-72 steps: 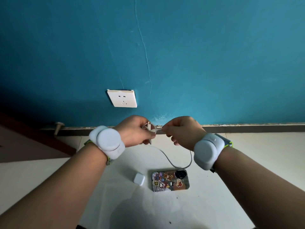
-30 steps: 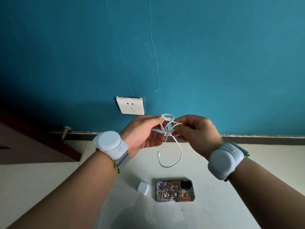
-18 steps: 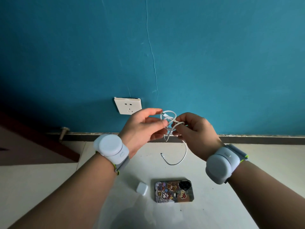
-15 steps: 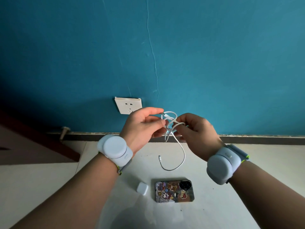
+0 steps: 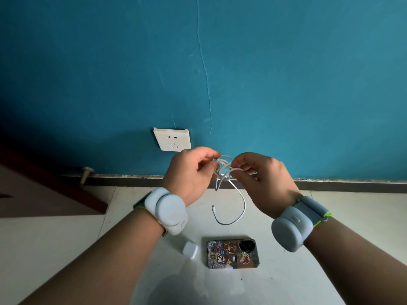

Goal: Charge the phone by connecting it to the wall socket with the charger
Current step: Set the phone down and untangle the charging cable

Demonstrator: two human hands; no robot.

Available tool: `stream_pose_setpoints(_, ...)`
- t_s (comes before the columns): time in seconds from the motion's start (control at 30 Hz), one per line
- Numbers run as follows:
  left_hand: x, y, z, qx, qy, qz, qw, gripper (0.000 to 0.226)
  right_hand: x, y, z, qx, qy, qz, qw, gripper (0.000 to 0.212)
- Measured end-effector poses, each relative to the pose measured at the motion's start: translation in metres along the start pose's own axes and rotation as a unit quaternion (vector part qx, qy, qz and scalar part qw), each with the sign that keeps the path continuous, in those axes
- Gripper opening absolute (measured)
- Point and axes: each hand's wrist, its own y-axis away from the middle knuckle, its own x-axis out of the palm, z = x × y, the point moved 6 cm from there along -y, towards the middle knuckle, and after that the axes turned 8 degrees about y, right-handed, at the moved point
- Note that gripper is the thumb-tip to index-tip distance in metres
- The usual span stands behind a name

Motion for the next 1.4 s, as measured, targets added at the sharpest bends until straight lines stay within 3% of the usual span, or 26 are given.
stream_pose_setpoints(0.13, -0.002, -0.001, 0.000, -0.005, -0.012, 0.001, 1.000, 0.016, 0.000, 0.000, 0.005, -0.024, 0.005, 0.014, 1.000, 0.009)
stream_pose_setpoints(0.37, -0.005, 0.000, 0.004, -0.129, 0.139, -0.005, 0.982, 0.029, -0.002, -0.003, 0.002, 0.008, -0.080, 0.016, 0.997, 0.009)
stream_pose_setpoints(0.6, 0.006, 0.004, 0.003, -0.142, 0.168, 0.025, 0.975, 0.023, -0.001, -0.004, -0.004, 0.058, -0.107, -0.014, 0.992, 0.009)
stream_pose_setpoints(0.77, 0.004, 0.003, 0.000, -0.128, 0.170, 0.023, 0.977, 0.033, 0.000, -0.005, -0.009, 0.098, -0.144, -0.024, 0.984, 0.010)
stream_pose_setpoints(1.1, 0.002, -0.003, 0.007, -0.056, 0.090, -0.015, 0.994, 0.021, 0.004, -0.002, -0.003, 0.090, -0.107, 0.016, 0.990, 0.010)
stream_pose_setpoints(1.27, 0.001, -0.001, 0.000, 0.021, 0.014, -0.020, 0.999, 0.025, 0.010, -0.004, -0.004, 0.168, -0.259, 0.061, 0.949, 0.015)
stream_pose_setpoints(1.4, 0.002, 0.003, -0.008, 0.065, -0.013, -0.017, 0.998, 0.033, 0.005, -0.004, -0.009, 0.168, -0.162, 0.012, 0.972, 0.011)
